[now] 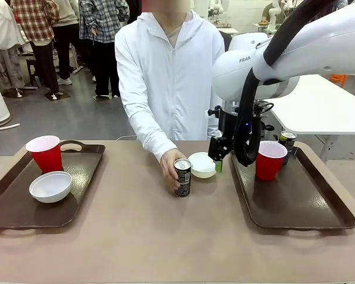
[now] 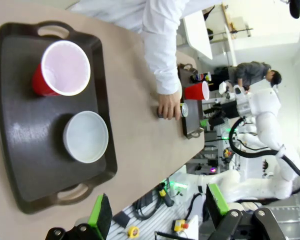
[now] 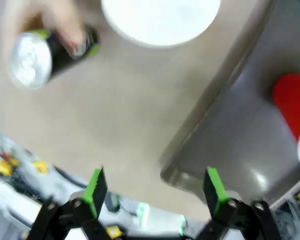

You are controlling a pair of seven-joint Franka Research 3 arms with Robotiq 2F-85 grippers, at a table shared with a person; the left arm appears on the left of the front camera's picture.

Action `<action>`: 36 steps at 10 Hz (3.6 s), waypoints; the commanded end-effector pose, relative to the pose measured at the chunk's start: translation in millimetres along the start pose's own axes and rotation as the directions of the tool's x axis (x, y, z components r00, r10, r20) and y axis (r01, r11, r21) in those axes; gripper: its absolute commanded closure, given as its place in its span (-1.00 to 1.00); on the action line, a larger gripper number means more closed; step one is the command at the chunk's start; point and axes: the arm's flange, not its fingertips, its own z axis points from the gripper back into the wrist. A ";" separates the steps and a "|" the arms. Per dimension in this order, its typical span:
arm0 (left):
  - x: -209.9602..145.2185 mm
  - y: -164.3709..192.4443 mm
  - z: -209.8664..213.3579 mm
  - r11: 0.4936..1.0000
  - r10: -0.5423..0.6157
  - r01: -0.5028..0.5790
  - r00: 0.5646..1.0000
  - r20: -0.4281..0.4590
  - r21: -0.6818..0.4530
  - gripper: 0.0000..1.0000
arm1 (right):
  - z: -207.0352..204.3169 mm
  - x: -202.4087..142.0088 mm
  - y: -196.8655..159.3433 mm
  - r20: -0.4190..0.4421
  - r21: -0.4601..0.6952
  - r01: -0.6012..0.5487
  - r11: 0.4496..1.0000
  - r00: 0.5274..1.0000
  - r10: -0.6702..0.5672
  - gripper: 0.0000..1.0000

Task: Prepare tableware on both trays.
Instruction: Pick up a Picnic Bowl from the table and place it on a Handle tray.

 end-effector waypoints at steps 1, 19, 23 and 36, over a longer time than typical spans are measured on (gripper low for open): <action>-1.3 -2.2 2.0 1.000 -0.003 0.003 1.000 0.004 -0.013 -1.00 | 29.4 -93.7 11.8 0.064 -0.066 -0.094 0.993 0.993 0.099 -1.00; -1.3 -2.2 2.0 1.000 -0.003 0.003 1.000 0.004 -0.013 -1.00 | 54.0 132.7 -37.5 0.146 0.058 0.546 0.836 0.823 -0.548 -1.00; -1.3 -2.2 2.0 1.000 -0.003 0.003 1.000 0.004 -0.013 -1.00 | 44.8 125.0 -41.5 0.152 0.091 0.526 0.845 0.832 -0.534 -1.00; -1.3 -2.2 2.0 1.000 -0.003 0.003 1.000 0.004 -0.013 -1.00 | -41.8 174.1 -64.9 0.143 0.016 0.485 0.875 0.865 -0.482 -1.00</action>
